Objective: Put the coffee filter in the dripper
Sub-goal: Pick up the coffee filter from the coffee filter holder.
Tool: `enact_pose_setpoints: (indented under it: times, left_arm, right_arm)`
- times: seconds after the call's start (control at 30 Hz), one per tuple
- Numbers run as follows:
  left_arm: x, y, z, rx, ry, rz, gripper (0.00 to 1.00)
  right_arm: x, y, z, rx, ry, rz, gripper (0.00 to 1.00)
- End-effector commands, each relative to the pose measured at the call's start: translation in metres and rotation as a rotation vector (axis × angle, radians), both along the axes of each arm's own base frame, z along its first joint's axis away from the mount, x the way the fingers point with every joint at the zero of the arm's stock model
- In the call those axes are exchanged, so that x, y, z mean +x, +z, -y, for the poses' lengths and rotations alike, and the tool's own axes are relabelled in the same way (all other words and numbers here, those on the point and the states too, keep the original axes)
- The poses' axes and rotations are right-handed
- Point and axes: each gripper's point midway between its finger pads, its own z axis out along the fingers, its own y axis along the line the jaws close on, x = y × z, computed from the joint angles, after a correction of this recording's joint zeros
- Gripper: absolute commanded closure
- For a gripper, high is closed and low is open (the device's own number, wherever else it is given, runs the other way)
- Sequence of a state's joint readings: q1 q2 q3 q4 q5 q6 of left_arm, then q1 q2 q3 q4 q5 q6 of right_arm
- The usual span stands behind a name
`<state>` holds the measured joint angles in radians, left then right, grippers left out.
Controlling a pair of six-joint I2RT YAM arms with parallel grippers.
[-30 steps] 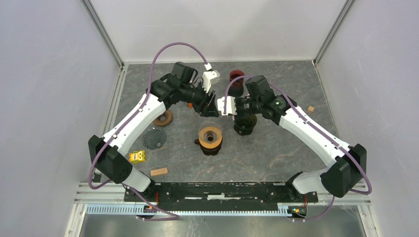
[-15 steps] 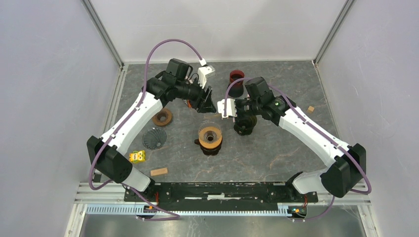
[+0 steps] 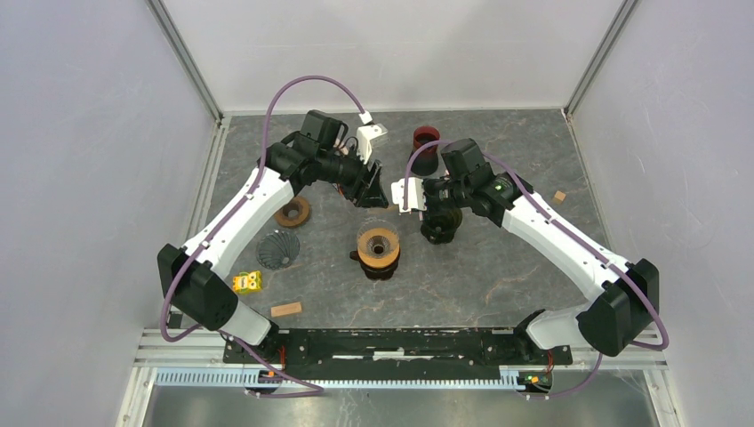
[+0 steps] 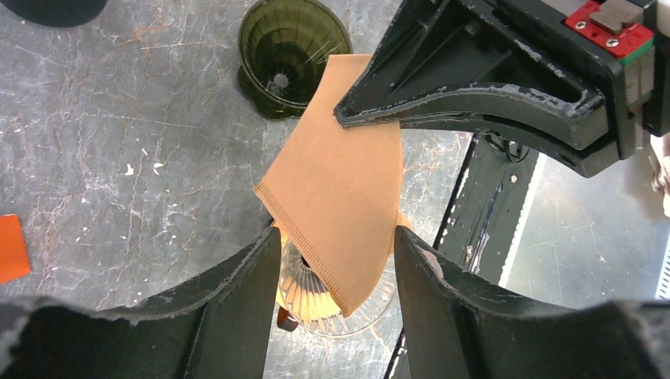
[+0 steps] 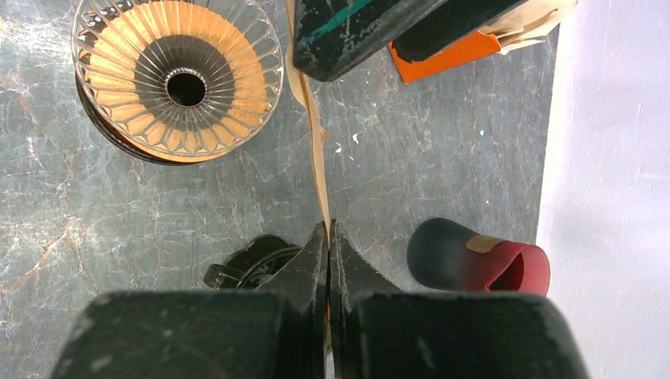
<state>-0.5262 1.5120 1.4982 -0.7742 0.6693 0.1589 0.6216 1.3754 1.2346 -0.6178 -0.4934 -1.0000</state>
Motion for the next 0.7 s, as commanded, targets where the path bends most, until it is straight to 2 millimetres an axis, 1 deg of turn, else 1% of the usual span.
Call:
enact_pose_setpoints:
  times: [0.0,0.13,0.67]
  left_arm:
    - [-0.0108,0.0159,0.005,-0.054,-0.068,0.058,0.39]
    - [-0.0132,0.0145,0.005,-0.049,-0.079,0.056,0.39]
    - [-0.013,0.0096,0.0084,-0.035,-0.09,0.06,0.39]
  right_arm:
    - [-0.0023,0.0156,-0.0039,0.033,0.018,0.028,1.0]
    - [-0.002,0.016,-0.0047,0.036,0.019,0.028,1.0]
    - [-0.0013,0.0156,-0.0048,0.035,0.011,0.017,1.0]
